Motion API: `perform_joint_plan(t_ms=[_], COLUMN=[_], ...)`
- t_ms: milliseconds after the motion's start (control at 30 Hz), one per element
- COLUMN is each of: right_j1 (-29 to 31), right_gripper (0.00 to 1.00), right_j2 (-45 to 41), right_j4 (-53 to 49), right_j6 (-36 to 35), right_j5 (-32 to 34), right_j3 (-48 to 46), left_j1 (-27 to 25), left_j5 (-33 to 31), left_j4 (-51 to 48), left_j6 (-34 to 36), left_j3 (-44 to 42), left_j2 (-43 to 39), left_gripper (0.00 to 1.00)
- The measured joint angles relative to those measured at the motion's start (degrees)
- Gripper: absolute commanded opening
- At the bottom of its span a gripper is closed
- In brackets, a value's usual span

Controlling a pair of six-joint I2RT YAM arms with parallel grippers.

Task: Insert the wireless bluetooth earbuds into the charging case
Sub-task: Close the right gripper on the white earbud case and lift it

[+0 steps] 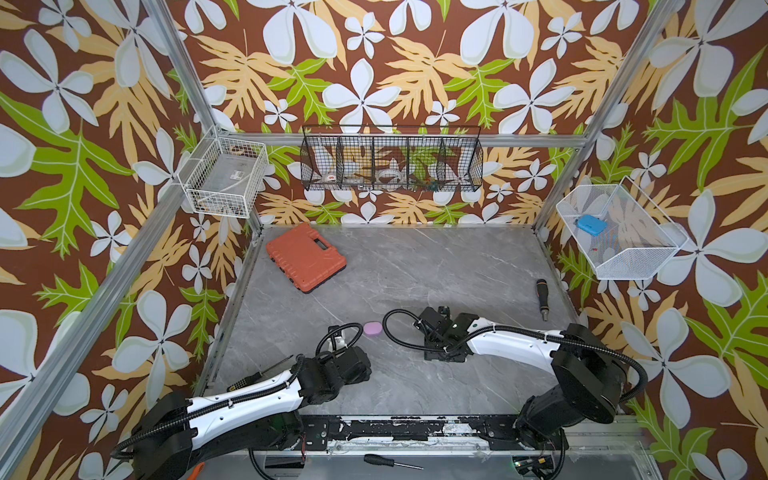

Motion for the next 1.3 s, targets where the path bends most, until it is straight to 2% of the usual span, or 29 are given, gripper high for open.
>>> perform_joint_plan(t_ms=[1300], right_j1=[-0.4], right_gripper=[0.63], right_j2=[-0.5], right_j4=[1.5], right_j6=[-1.2], right_j5=[-1.4], right_j3=[-0.7], left_j1=[0.0], left_j5=[0.0], left_j4=[0.0], left_j6=[0.5], left_j3=[0.9], left_j2=[1.7], left_gripper=[1.0])
